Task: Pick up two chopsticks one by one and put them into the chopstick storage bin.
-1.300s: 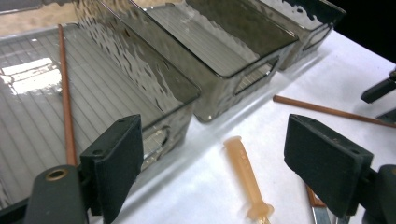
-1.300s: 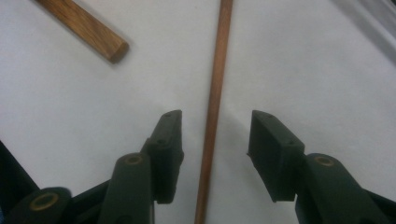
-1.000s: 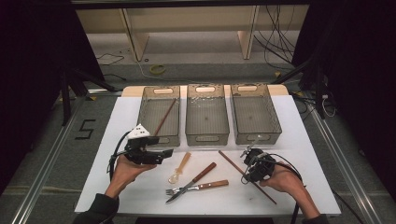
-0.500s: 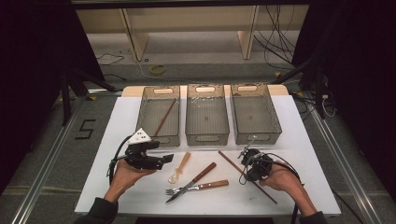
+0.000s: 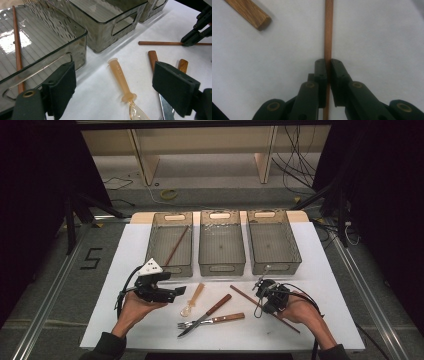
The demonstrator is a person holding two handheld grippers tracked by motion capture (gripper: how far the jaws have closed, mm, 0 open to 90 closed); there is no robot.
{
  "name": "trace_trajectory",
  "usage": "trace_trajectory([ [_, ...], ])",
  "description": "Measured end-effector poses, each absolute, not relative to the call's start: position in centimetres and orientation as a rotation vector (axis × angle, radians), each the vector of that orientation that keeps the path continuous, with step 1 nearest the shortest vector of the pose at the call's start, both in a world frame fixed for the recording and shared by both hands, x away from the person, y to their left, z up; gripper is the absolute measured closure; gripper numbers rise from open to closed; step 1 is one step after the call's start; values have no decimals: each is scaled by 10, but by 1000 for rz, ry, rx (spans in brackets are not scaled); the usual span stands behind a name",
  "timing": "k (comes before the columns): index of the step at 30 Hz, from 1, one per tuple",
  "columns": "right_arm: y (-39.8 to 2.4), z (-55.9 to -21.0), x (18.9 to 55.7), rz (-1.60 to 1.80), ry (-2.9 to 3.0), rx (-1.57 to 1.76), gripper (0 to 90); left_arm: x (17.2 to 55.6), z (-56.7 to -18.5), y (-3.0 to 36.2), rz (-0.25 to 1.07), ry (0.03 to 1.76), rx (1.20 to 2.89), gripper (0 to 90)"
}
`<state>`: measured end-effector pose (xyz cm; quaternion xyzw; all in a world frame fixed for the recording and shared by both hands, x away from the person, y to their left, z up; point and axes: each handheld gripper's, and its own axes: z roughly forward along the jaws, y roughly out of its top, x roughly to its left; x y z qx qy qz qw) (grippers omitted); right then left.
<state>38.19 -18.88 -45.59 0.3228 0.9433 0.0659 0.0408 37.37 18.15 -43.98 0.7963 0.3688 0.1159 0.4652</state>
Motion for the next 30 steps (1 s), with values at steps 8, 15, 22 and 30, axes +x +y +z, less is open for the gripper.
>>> trace_trajectory([
  [8, -189, -454, 381, 228, 2892, 958, 847, 373, -439, 181, 280, 898, 1959, 187],
  [15, -189, -446, 378, 263, 2878, 939, 848, 373, -439, 180, 276, 890, 1968, 187],
  [22, -187, -439, 376, 298, 2874, 902, 847, 372, -438, 179, 272, 879, 1971, 187],
  [30, -180, -431, 371, 333, 2868, 849, 847, 372, -438, 176, 265, 856, 1989, 187],
])
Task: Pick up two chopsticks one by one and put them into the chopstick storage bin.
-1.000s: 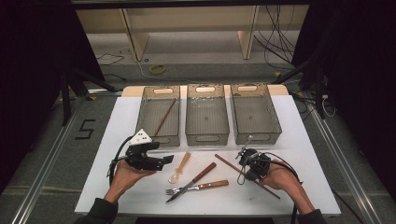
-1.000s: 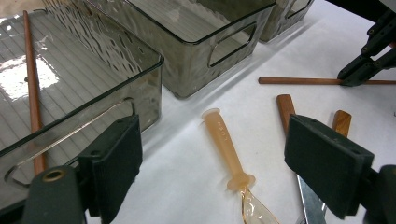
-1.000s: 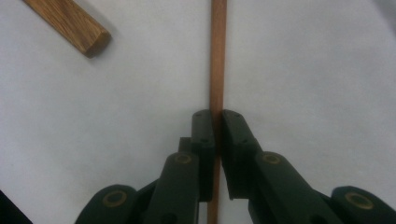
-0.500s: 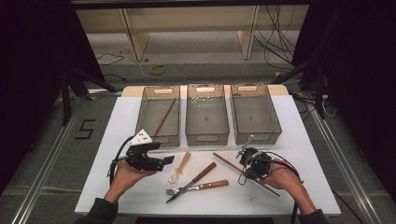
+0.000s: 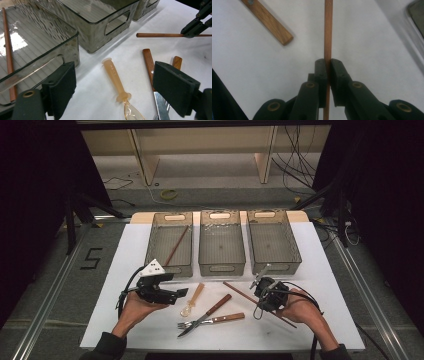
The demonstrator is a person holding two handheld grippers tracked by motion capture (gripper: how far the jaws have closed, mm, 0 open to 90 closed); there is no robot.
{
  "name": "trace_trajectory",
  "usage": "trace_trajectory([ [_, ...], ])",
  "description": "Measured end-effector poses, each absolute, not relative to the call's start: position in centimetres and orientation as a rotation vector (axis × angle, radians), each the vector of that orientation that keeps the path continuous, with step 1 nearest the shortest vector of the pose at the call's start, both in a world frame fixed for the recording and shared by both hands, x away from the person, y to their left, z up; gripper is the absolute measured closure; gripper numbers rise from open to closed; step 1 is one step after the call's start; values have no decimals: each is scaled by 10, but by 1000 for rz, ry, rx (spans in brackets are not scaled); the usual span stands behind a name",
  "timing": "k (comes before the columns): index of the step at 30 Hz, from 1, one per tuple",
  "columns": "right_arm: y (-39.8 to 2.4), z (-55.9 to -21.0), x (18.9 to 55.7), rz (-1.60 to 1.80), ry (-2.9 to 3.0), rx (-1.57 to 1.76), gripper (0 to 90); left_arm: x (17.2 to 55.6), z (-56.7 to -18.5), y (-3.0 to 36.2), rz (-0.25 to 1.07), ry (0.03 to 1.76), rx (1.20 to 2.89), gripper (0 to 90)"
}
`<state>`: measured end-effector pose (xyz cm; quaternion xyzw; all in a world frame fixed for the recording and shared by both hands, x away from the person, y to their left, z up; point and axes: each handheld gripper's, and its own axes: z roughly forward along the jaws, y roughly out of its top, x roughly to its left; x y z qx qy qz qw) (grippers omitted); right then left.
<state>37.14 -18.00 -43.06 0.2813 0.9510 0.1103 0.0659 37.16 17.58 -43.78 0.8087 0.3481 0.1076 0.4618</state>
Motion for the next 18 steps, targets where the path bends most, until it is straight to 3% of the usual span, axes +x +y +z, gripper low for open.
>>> trace_trajectory([
  [18, -132, -419, 355, 373, 2920, 586, 848, 364, -436, 154, 223, 730, 2092, 195],
])
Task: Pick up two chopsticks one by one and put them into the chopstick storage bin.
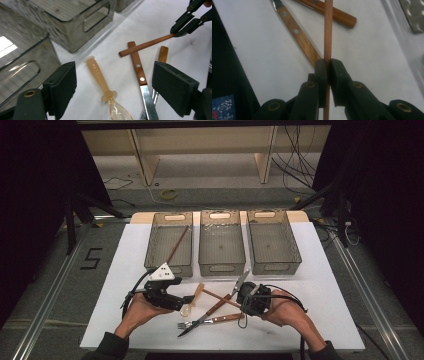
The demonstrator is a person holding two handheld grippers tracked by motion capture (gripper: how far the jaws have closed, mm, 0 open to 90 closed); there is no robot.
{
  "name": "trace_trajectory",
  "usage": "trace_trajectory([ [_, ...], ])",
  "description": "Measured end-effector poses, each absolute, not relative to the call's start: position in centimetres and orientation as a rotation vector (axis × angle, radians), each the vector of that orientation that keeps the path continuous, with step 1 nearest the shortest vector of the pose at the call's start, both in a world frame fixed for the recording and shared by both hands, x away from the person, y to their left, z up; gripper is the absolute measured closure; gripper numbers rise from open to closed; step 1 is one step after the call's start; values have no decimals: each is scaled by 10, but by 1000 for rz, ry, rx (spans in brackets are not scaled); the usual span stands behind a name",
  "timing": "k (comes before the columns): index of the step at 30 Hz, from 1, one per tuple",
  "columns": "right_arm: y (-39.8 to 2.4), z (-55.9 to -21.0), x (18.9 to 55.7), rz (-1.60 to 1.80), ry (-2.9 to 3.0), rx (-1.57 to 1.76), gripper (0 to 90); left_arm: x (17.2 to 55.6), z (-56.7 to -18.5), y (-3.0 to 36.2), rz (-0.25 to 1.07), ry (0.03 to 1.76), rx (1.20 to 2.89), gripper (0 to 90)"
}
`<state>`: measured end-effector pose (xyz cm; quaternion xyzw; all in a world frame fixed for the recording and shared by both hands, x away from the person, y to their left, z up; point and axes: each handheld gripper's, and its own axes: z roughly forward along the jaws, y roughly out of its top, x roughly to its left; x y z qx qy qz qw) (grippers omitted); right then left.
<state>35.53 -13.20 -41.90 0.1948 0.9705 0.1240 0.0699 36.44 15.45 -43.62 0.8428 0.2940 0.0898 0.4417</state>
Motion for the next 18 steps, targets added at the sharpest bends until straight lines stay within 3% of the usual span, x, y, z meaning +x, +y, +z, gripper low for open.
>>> trace_trajectory([
  [18, -101, -415, 337, 380, 2961, 371, 848, 347, -439, 116, 176, 489, 2343, 263],
])
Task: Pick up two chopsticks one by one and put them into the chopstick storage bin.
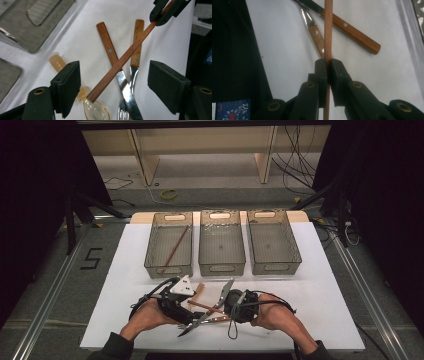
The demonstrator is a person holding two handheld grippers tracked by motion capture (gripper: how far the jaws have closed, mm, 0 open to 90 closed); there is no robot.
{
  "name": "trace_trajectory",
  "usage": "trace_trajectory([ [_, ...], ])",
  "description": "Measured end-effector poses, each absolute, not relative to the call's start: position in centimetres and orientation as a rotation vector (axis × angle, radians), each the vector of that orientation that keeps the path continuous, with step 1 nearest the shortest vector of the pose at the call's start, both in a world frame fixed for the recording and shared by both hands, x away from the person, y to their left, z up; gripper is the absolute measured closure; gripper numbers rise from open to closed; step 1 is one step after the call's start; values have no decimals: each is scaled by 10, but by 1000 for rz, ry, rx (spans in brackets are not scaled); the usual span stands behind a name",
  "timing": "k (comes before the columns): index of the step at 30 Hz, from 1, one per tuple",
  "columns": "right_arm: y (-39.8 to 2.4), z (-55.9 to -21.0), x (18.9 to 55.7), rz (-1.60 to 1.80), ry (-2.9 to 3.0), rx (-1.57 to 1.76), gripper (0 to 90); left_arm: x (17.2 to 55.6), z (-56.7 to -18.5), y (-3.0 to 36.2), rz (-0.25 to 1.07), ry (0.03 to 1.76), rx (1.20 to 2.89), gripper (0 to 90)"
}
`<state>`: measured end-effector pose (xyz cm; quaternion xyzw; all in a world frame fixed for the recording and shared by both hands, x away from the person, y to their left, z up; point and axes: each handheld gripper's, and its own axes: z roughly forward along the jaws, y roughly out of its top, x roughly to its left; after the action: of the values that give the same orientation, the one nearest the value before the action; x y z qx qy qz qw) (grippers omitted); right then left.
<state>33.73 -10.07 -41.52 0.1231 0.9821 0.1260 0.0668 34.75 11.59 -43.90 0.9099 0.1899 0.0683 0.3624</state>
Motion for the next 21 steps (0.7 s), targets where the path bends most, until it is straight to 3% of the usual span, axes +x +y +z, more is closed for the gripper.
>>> trace_trajectory([
  [21, -89, -415, 324, 381, 2998, 239, 847, 337, -446, 105, 155, 324, 2526, 563],
])
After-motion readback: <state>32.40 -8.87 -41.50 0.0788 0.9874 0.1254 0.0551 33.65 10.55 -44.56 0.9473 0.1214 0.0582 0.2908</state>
